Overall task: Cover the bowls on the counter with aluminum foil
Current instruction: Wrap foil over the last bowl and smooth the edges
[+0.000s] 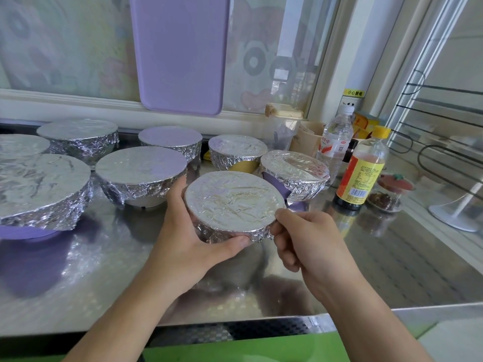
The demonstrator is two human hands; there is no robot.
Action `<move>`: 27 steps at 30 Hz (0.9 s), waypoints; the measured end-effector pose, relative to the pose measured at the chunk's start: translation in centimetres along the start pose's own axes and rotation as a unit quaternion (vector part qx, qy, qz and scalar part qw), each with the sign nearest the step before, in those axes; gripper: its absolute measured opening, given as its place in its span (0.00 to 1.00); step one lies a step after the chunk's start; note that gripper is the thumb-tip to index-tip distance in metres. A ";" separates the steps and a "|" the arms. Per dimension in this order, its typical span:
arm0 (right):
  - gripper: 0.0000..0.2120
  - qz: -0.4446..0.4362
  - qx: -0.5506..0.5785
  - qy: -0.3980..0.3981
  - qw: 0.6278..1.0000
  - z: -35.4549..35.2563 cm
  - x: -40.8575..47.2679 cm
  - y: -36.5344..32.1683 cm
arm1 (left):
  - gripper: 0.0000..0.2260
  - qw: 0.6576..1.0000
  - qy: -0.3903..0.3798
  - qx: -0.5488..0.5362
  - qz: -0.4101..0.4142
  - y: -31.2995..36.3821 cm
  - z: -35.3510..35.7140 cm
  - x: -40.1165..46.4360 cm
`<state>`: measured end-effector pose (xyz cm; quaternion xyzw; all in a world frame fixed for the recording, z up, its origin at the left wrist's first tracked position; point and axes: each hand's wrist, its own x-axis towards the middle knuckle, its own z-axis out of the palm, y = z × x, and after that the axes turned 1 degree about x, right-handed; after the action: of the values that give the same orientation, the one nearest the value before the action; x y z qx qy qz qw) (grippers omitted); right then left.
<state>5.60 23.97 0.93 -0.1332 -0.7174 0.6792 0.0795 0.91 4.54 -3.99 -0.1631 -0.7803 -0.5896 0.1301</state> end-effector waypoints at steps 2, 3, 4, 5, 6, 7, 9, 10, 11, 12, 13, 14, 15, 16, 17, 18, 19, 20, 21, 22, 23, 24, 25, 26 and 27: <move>0.18 0.007 0.009 -0.001 1.000 -0.3 -0.1 -0.3 | 0.62 1.000 -0.002 -0.004 0.001 -0.3 -0.2 0.1; 0.18 0.008 0.012 0.006 1.000 -0.5 0.1 -0.4 | 0.64 1.000 -0.004 -0.002 0.000 -0.4 -0.3 0.1; 0.18 0.008 0.012 0.014 1.000 -0.7 0.3 -0.6 | 0.65 1.000 -0.004 0.003 -0.002 -0.4 -0.3 0.1; 0.19 0.008 0.009 0.019 1.000 -0.8 0.5 -0.7 | 0.66 1.000 -0.001 0.006 -0.004 -0.3 -0.4 0.2; 0.19 0.007 0.005 0.016 1.000 -0.8 0.6 -0.7 | 0.66 1.000 0.002 0.007 -0.002 -0.3 -0.3 0.1; 0.19 0.006 0.003 0.007 1.000 -0.6 0.7 -0.7 | 0.65 1.000 0.004 0.010 -0.001 -0.1 -0.3 0.1; 0.20 0.002 0.008 -0.005 1.000 -0.2 0.6 -0.5 | 0.64 1.000 0.007 0.018 -0.001 0.1 -0.2 0.1; 0.21 0.001 0.014 -0.004 1.000 -0.1 0.5 -0.4 | 0.64 1.000 0.008 0.021 0.001 0.1 -0.1 0.1; 0.21 0.002 0.020 -0.002 1.000 0.0 0.3 -0.3 | 0.65 1.000 0.009 0.020 0.001 0.1 -0.1 0.1; 0.20 0.004 0.026 0.000 1.000 0.1 0.2 -0.2 | 0.65 1.000 0.007 0.015 0.000 0.1 -0.2 0.1; 0.20 0.007 0.030 0.000 1.000 0.1 0.0 -0.3 | 0.66 1.000 0.003 0.010 -0.002 0.0 -0.2 0.2; 0.19 0.009 0.031 -0.003 0.999 0.2 -0.2 -0.3 | 0.66 1.000 0.000 0.005 -0.004 0.0 -0.2 0.2; 0.19 0.010 0.030 -0.009 0.999 0.2 -0.3 -0.2 | 0.66 1.000 -0.001 0.000 -0.007 0.0 -0.3 0.1; 0.19 0.010 0.026 -0.015 0.999 0.3 -0.5 -0.3 | 0.66 1.000 -0.002 -0.006 -0.009 0.0 -0.3 0.1; 0.18 0.010 0.021 -0.021 1.000 0.2 -0.7 -0.3 | 0.66 1.000 -0.003 -0.010 -0.010 0.1 -0.3 0.1; 0.19 0.009 0.015 -0.025 1.000 0.2 -0.8 -0.3 | 0.66 1.000 -0.003 -0.012 -0.010 0.1 -0.3 0.1; 0.19 0.008 0.008 -0.027 1.000 0.0 -0.8 -0.5 | 0.66 1.000 -0.002 -0.014 -0.009 0.1 -0.2 0.1; 0.20 0.006 0.004 -0.024 1.000 -0.2 -0.8 -0.6 | 0.66 1.000 -0.001 -0.013 -0.010 0.0 -0.2 0.1; 0.21 0.002 0.004 -0.017 1.000 -0.4 -0.7 -0.8 | 0.66 1.000 0.001 -0.012 -0.011 -0.1 -0.2 0.1; 0.21 -0.002 0.007 -0.011 1.000 -0.6 -0.7 -0.9 | 0.66 1.000 0.001 -0.010 -0.011 -0.1 -0.2 0.1; 0.22 -0.006 0.008 -0.010 1.000 -0.6 -0.7 -0.9 | 0.65 1.000 0.000 -0.008 -0.009 -0.1 -0.2 0.1; 0.22 -0.008 0.005 -0.017 1.000 -0.6 -0.7 -0.9 | 0.65 1.000 0.000 -0.006 -0.006 -0.1 -0.2 0.1; 0.22 -0.007 0.000 -0.031 0.999 -0.3 -0.8 -0.9 | 0.65 1.000 0.000 -0.002 -0.004 -0.2 -0.2 0.2; 0.21 -0.001 -0.005 -0.046 0.999 0.0 -1.0 -0.7 | 0.66 1.000 0.000 0.001 -0.002 -0.2 -0.2 0.2; 0.21 0.011 -0.005 -0.058 0.998 0.3 -1.1 -0.5 | 0.65 1.000 0.000 0.002 0.001 -0.3 -0.1 0.2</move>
<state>6.52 23.34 1.53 -0.1015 -0.7225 0.6832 0.0299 0.62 4.37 -4.09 -0.1632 -0.7812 -0.5882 0.1308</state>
